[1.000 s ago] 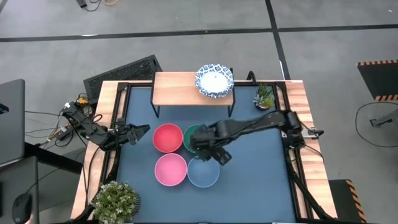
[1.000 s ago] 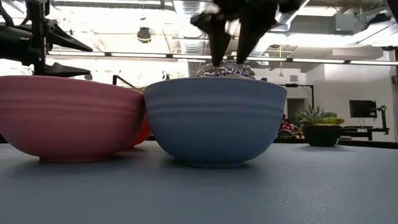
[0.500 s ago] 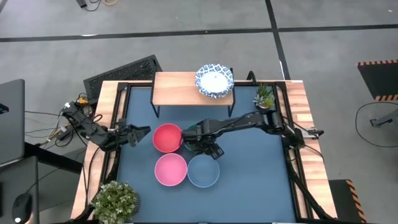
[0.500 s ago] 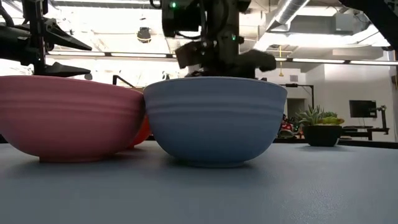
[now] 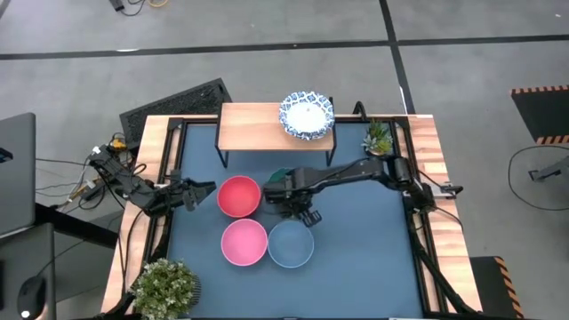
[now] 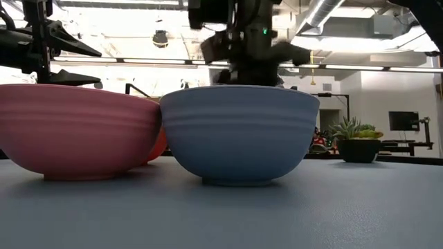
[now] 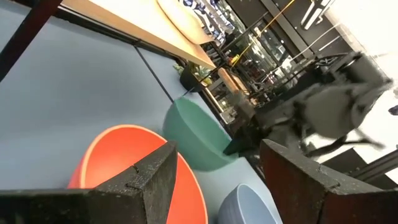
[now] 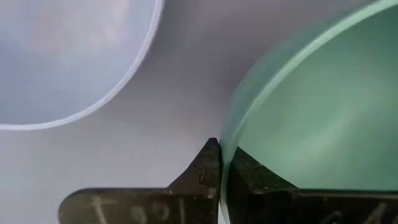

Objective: Place and stack bowls onto a shelf
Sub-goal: Put the green bowl on the shelf

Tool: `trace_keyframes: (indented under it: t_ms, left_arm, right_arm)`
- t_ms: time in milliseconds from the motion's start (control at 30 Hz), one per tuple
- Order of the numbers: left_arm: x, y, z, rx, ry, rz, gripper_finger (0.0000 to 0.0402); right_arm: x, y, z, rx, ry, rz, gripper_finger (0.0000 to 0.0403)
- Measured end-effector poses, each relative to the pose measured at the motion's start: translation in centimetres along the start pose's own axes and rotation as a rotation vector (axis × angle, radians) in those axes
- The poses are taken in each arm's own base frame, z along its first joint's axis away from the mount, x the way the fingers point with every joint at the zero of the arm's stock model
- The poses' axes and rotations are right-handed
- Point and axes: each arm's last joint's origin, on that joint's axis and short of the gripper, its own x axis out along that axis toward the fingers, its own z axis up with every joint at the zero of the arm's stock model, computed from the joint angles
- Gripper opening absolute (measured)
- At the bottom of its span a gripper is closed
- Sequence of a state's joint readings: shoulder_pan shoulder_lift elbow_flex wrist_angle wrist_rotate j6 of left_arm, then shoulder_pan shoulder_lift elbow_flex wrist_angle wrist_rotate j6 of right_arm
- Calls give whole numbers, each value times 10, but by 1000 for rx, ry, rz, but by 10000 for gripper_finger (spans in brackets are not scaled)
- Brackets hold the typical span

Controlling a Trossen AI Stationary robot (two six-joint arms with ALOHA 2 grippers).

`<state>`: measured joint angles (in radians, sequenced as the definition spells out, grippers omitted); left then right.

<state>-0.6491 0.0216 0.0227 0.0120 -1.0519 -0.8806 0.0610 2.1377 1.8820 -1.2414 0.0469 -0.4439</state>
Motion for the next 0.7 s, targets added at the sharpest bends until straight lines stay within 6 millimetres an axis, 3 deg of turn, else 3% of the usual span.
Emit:
trace_keyframes:
  t_ms: [200, 300, 400, 600, 700]
  left_arm:
    - [0, 0, 0, -18, -1, 0, 214]
    - [0, 0, 0, -25, -1, -1, 214]
    - [0, 0, 0, -28, -2, -1, 214]
    - [0, 0, 0, -41, -9, 6, 214]
    - [0, 0, 1, -54, -25, 18, 214]
  right_arm:
    - [-65, 7, -20, 50, -148, 81, 25]
    - [-109, 9, -26, 44, -353, 127, 25]
    - [-153, 7, -27, 17, -577, 59, 25]
    - [-218, -27, -25, 53, -914, -295, 24]
    - [-225, -55, -29, 91, -900, -443, 24]
